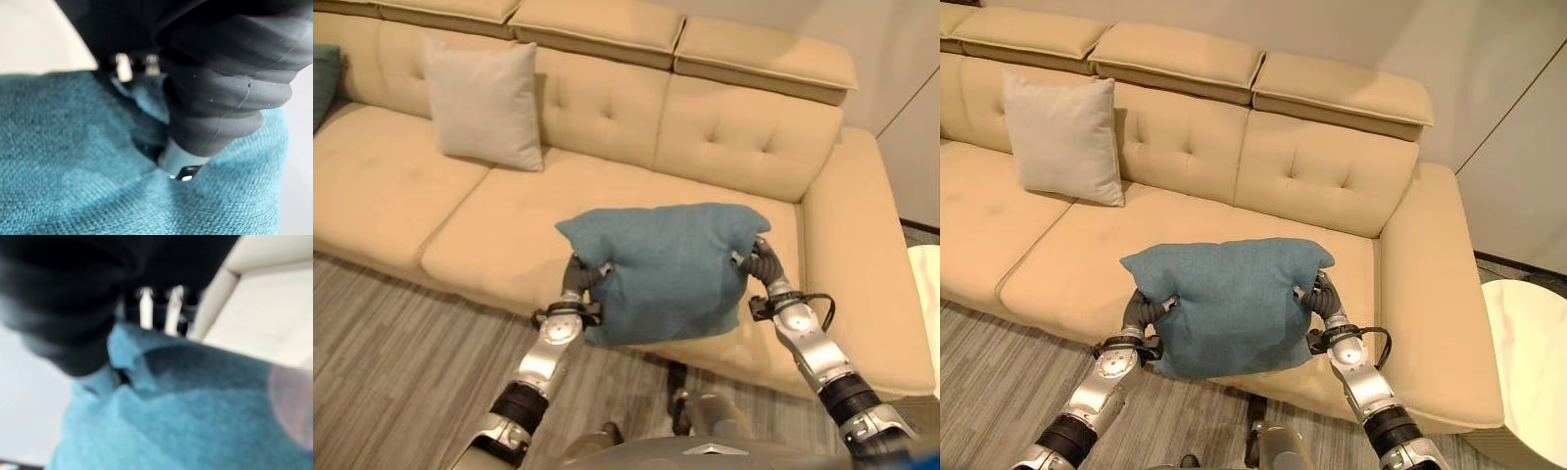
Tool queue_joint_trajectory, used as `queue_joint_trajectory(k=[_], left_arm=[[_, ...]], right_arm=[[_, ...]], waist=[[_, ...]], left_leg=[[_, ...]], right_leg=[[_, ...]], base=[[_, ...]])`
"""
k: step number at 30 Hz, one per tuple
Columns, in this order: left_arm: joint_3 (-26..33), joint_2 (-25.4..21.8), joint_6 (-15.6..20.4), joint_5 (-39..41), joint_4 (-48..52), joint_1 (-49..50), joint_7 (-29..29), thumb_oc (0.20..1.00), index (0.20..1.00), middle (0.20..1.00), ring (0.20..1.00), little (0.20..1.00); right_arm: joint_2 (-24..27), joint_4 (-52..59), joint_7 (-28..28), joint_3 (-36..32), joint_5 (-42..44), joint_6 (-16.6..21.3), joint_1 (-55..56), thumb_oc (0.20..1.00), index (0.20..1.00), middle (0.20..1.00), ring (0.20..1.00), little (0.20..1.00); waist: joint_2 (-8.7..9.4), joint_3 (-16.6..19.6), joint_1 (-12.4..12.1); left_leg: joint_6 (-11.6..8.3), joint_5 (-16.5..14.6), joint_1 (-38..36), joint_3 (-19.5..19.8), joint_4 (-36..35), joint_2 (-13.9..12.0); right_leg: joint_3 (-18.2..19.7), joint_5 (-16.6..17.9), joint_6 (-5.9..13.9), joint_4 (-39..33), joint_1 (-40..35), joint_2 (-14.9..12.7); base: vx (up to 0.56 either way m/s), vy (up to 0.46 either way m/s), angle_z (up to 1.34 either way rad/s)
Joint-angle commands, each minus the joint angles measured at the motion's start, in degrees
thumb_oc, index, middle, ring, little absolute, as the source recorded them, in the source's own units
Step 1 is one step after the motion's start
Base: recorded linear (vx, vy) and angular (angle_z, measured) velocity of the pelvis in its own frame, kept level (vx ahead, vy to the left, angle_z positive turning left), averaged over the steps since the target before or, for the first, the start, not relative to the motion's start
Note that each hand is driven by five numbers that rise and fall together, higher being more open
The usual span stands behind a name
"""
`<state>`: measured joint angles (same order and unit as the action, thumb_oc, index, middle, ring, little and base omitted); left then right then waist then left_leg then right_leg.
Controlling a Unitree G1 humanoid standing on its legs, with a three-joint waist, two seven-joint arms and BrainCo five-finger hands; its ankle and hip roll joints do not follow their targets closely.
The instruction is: Pick up all the scattered cushions and arrange them neatly on the sofa.
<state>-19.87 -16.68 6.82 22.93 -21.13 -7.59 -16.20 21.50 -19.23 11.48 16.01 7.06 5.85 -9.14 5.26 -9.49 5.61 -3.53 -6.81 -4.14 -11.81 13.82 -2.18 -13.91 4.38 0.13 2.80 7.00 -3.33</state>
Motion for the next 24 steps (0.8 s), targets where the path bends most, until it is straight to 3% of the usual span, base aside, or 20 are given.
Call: queue_joint_trajectory(k=[1,4,7,8,9,10,14,24], left_arm=[[-4.40,2.77,5.65,-1.34,6.54,-4.72,4.27,0.200,0.200,0.200,0.200,0.200],[-4.09,2.90,5.15,-1.24,7.06,-4.70,3.77,0.200,0.200,0.200,0.200,0.200],[-3.74,2.79,5.32,-1.67,7.75,-5.10,3.20,0.200,0.200,0.200,0.200,0.200],[-3.74,2.81,5.32,-1.68,7.75,-5.09,3.20,0.200,0.200,0.200,0.200,0.200],[-3.05,2.93,5.65,-1.69,8.49,-4.91,2.60,0.200,0.200,0.200,0.200,0.200],[-2.85,2.95,5.73,-1.46,8.68,-4.95,2.55,0.200,0.200,0.200,0.200,0.200],[-2.46,2.26,5.82,-1.13,9.66,-4.57,3.00,0.200,0.200,0.200,0.200,0.200],[0.57,0.14,5.96,-2.63,9.78,-4.25,1.90,0.200,0.200,0.200,0.200,0.200]], right_arm=[[-0.75,6.95,-0.49,0.75,1.44,6.38,-3.49,0.200,0.200,0.200,0.200,0.200],[-0.81,7.33,-0.41,0.30,2.14,6.29,-2.91,0.200,0.200,0.200,0.200,0.200],[-1.05,6.96,-0.07,0.55,1.54,6.34,-3.40,0.200,0.200,0.200,0.200,0.200],[-1.03,6.95,-0.07,0.57,1.54,6.35,-3.40,0.200,0.200,0.200,0.200,0.200],[-1.05,6.73,0.04,0.92,1.20,6.29,-3.92,0.200,0.200,0.200,0.200,0.200],[-1.02,6.70,-0.04,0.89,1.26,6.24,-4.07,0.200,0.200,0.200,0.200,0.200],[-0.99,7.31,-0.37,0.30,0.99,5.94,-4.69,0.200,0.200,0.200,0.200,0.200],[-2.00,7.35,-0.05,-0.84,0.07,5.86,-5.15,0.200,0.200,0.200,0.200,0.200]], waist=[[2.12,3.41,0.34],[2.22,3.83,0.31],[0.93,3.88,-0.77],[0.96,3.81,-0.79],[0.13,3.54,-1.69],[-0.09,3.43,-1.67],[-1.30,4.05,-1.31],[-1.70,4.65,-2.08]], left_leg=[[-3.34,3.52,7.36,1.37,14.15,-0.26],[-1.75,1.55,8.38,1.44,6.69,-2.62],[-1.95,5.26,7.88,5.50,-5.05,-3.73],[-1.97,5.46,7.55,5.46,-5.50,-3.68],[-2.57,7.57,8.24,10.35,-7.66,-2.85],[-2.75,8.03,8.47,10.57,-7.96,-2.90],[-1.35,7.01,5.90,8.49,-10.60,-1.75],[0.85,4.94,3.07,2.00,-12.41,0.35]], right_leg=[[2.90,-1.30,4.83,-2.27,-4.97,0.85],[3.65,-1.96,5.47,-2.65,-5.65,0.33],[5.92,-2.88,5.85,-2.56,-6.38,1.01],[5.94,-2.94,5.85,-2.53,-6.48,0.98],[7.99,-3.77,5.65,-1.49,-6.60,1.22],[8.30,-3.90,5.63,-1.39,-6.75,1.06],[8.81,-4.18,6.78,0.42,-6.20,-0.45],[11.83,-2.04,10.00,0.02,-5.08,-3.23]], base=[[0.09,-0.034,-0.02],[0.15,0.011,-0.19],[0.13,0.075,-0.19],[0.11,0.105,-0.67],[0.09,0.101,-0.74],[0.10,0.150,-0.71],[0.08,0.167,-0.56],[0.05,0.127,-0.26]])
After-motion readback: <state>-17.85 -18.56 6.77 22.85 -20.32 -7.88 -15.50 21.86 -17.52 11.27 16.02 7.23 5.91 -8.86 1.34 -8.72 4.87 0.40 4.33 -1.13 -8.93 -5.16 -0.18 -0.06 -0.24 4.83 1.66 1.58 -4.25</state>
